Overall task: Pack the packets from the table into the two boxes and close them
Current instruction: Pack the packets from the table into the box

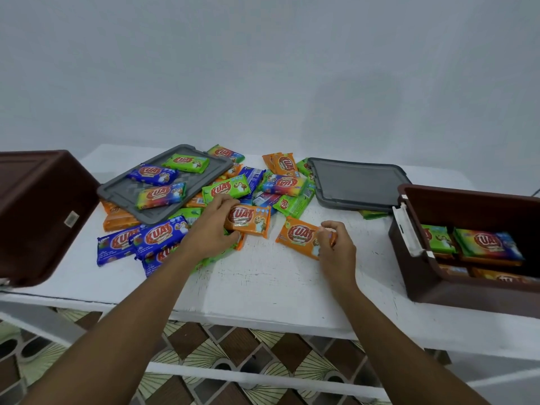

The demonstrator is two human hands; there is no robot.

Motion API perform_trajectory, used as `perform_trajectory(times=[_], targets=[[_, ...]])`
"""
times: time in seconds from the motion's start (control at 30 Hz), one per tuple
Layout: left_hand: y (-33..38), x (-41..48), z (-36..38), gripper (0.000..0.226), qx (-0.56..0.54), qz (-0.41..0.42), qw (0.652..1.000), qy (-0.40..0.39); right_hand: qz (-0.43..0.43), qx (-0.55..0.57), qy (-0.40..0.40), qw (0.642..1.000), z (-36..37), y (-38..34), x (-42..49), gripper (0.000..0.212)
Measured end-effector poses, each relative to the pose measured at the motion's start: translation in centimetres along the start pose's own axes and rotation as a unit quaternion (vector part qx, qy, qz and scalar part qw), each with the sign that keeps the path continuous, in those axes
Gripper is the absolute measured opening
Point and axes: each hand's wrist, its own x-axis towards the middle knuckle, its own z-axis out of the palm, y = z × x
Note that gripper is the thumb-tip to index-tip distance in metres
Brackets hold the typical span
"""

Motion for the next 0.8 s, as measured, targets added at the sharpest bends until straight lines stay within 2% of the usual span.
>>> perform_trajectory(times=[0.13, 0.23, 0.37, 0.53, 0.63, 0.8], targets=[[0.5, -0.1, -0.1, 0.074, 0.025, -0.004, 1.0, 0.012, 0.029, -0.082, -0.059, 0.994, -0.1, -1.5, 1.1, 0.03], [1.4, -0.2, 0.2, 0.073, 0.046, 0.008, 0.999, 0.028, 0.067, -0.179, -0.122, 0.974, -0.4, -4.0, 2.8, 0.034], [3.6, -0.3, 2.0, 0.077, 0.074, 0.037, 0.996, 0.032, -0.023, -0.325, -0.183, 0.928, -2.2, -7.2, 4.6, 0.036], [6.0, 0.8, 2.7, 0.075, 0.085, 0.071, 0.994, 0.023, -0.08, -0.435, -0.211, 0.872, -6.4, -10.6, 6.9, 0.019], [8.1, 1.9, 2.4, 0.069, 0.021, 0.063, 0.998, 0.006, -0.078, -0.421, -0.216, 0.878, -9.9, -12.5, 7.6, 0.017], [11.6, 4.1, 1.9, 0.054, -0.104, 0.058, 0.993, 0.014, -0.016, -0.272, -0.251, 0.929, -15.9, -13.0, 8.6, 0.016]])
